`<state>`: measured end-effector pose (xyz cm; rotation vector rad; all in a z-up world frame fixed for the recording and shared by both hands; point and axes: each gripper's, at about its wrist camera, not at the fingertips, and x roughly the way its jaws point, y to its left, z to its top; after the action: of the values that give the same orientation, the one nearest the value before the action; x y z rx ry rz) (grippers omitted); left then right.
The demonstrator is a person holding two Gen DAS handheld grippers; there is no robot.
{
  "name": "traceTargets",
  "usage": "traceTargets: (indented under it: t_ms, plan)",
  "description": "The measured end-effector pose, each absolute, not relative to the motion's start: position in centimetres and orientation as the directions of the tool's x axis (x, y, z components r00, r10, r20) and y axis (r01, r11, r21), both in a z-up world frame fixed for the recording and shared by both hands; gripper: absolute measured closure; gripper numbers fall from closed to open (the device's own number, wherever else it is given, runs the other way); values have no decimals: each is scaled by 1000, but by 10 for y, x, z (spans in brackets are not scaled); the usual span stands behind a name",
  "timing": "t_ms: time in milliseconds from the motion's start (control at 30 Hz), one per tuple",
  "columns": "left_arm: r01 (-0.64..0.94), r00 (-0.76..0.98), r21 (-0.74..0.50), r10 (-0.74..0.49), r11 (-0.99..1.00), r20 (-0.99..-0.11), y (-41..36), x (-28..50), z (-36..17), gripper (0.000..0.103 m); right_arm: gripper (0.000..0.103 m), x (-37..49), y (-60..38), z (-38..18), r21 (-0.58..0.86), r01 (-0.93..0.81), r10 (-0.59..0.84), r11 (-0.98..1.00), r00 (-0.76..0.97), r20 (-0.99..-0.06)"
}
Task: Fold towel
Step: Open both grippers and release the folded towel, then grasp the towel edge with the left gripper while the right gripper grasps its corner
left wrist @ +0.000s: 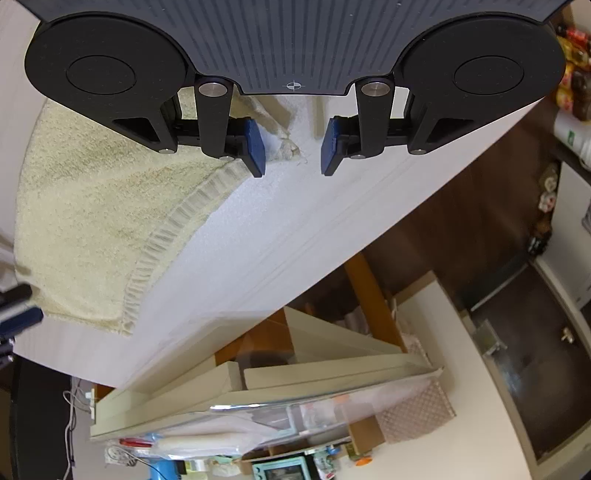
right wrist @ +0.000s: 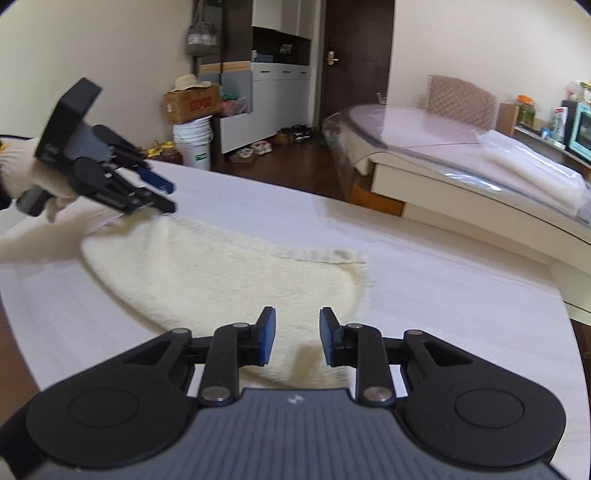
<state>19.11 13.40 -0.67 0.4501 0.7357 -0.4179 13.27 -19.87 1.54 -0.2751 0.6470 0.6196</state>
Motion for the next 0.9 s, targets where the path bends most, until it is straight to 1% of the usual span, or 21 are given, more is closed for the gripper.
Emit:
traceTargets:
  t_ms: [67, 100, 133, 267, 400, 500, 533, 600, 700, 800, 867, 900]
  plan:
    - [507, 666, 242, -199, 827, -719, 133, 189, -7, 69, 75, 133, -193, 10, -74, -626, 439, 776, 621, -650]
    - [508, 664, 242, -197, 827, -721, 132, 188, -7, 75, 75, 133, -192, 7, -86, -630, 430, 772, 617, -659]
    - [512, 663, 246, -196, 823, -722, 130, 186, -7, 78, 75, 133, -193, 5, -92, -630, 426, 771, 618, -660]
    - [516, 660, 268, -179, 814, -730, 125, 176, -7, 82, 75, 131, -202, 10, -87, -612, 423, 786, 636, -645]
    - [492, 658, 243, -174, 836, -732, 129, 163, -9, 84, 75, 129, -211, 10, -95, -594, 403, 799, 646, -649]
    - [473, 664, 212, -188, 855, -724, 137, 157, -8, 84, 75, 124, -213, 9, -77, -591, 414, 803, 646, -642]
    - [462, 665, 194, -193, 866, -722, 141, 157, -7, 80, 74, 121, -210, 10, -72, -601, 428, 796, 643, -635]
    - [428, 671, 153, -200, 891, -714, 152, 155, -4, 79, 74, 114, -203, 12, -66, -624, 459, 779, 638, -618]
    - [379, 702, 175, -159, 909, -694, 164, 148, 6, 79, 74, 98, -173, 13, -105, -696, 510, 711, 612, -604]
    - [351, 723, 204, -126, 914, -679, 169, 140, 16, 79, 73, 79, -130, 13, -179, -770, 560, 613, 583, -589]
    - [333, 734, 238, -93, 912, -673, 171, 131, 20, 73, 73, 69, -104, 12, -224, -801, 584, 554, 567, -581]
    - [327, 736, 240, -87, 914, -671, 172, 129, 21, 72, 72, 65, -91, 11, -249, -811, 587, 530, 562, -582]
